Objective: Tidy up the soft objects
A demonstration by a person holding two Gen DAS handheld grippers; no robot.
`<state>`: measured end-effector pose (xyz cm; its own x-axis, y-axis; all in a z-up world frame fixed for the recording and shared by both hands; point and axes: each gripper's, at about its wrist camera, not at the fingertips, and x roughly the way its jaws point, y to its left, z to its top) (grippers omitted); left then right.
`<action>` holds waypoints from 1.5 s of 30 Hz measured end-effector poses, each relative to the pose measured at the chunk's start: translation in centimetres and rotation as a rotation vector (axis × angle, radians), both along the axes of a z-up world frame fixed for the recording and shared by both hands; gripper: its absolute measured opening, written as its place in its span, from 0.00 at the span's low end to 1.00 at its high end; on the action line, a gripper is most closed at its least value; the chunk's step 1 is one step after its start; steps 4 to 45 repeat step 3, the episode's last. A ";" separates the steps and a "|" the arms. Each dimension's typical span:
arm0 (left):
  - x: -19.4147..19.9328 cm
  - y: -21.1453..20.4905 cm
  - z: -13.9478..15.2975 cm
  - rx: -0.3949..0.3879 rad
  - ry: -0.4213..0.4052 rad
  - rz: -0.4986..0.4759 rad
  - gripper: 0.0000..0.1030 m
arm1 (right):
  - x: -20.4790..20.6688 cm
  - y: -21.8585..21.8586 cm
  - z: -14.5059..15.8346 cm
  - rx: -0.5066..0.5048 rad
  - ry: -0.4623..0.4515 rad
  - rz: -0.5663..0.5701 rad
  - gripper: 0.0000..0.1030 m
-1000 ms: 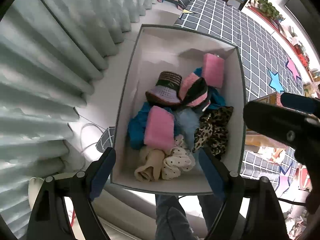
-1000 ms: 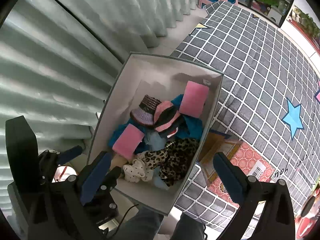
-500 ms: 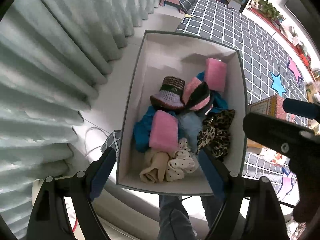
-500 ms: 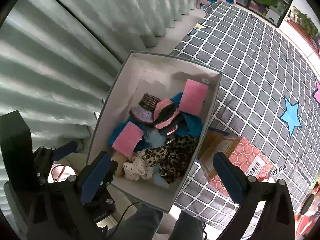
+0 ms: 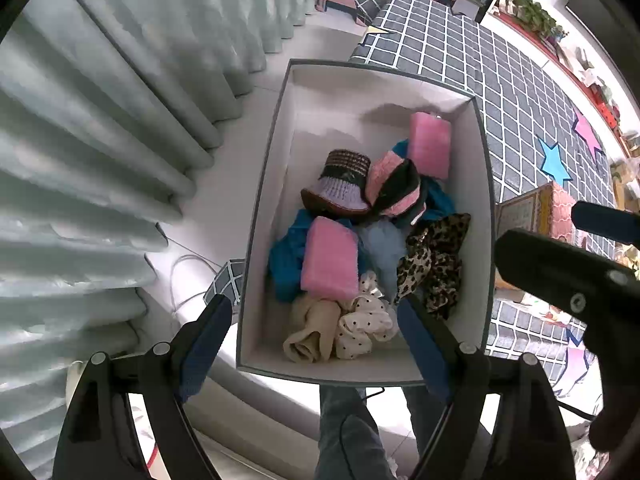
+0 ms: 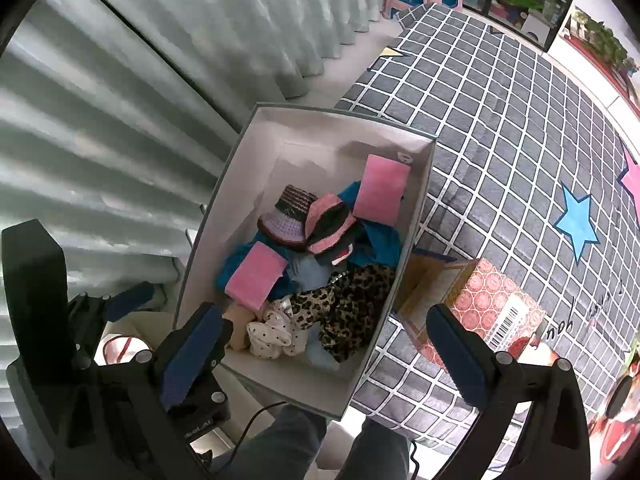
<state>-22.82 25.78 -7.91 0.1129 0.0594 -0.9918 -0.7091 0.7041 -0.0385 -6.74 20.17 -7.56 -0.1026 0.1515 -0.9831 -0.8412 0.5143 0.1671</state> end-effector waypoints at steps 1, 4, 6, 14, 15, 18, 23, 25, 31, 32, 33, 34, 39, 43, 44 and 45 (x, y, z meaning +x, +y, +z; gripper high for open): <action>-0.1 0.0 0.1 0.003 -0.017 0.000 0.85 | -0.1 -0.1 0.0 0.000 -0.003 0.000 1.00; -0.3 0.0 0.3 0.008 -0.041 -0.005 0.85 | -0.3 -0.1 0.1 0.002 -0.012 0.004 1.00; -0.3 0.0 0.3 0.008 -0.041 -0.005 0.85 | -0.3 -0.1 0.1 0.002 -0.012 0.004 1.00; -0.3 0.0 0.3 0.008 -0.041 -0.005 0.85 | -0.3 -0.1 0.1 0.002 -0.012 0.004 1.00; -0.3 0.0 0.3 0.008 -0.041 -0.005 0.85 | -0.3 -0.1 0.1 0.002 -0.012 0.004 1.00; -0.3 0.0 0.3 0.008 -0.041 -0.005 0.85 | -0.3 -0.1 0.1 0.002 -0.012 0.004 1.00; -0.3 0.0 0.3 0.008 -0.041 -0.005 0.85 | -0.3 -0.1 0.1 0.002 -0.012 0.004 1.00; -0.3 0.0 0.3 0.008 -0.041 -0.005 0.85 | -0.3 -0.1 0.1 0.002 -0.012 0.004 1.00; -0.3 0.0 0.3 0.008 -0.041 -0.005 0.85 | -0.3 -0.1 0.1 0.002 -0.012 0.004 1.00; -0.3 0.0 0.3 0.008 -0.041 -0.005 0.85 | -0.3 -0.1 0.1 0.002 -0.012 0.004 1.00; -0.3 0.0 0.3 0.008 -0.041 -0.005 0.85 | -0.3 -0.1 0.1 0.002 -0.012 0.004 1.00; -0.3 0.0 0.3 0.008 -0.041 -0.005 0.85 | -0.3 -0.1 0.1 0.002 -0.012 0.004 1.00; -0.3 0.0 0.3 0.008 -0.041 -0.005 0.85 | -0.3 -0.1 0.1 0.002 -0.012 0.004 1.00; -0.3 0.0 0.3 0.008 -0.041 -0.005 0.85 | -0.3 -0.1 0.1 0.002 -0.012 0.004 1.00; -0.3 0.0 0.3 0.008 -0.041 -0.005 0.85 | -0.3 -0.1 0.1 0.002 -0.012 0.004 1.00; -0.3 0.0 0.3 0.008 -0.041 -0.005 0.85 | -0.3 -0.1 0.1 0.002 -0.012 0.004 1.00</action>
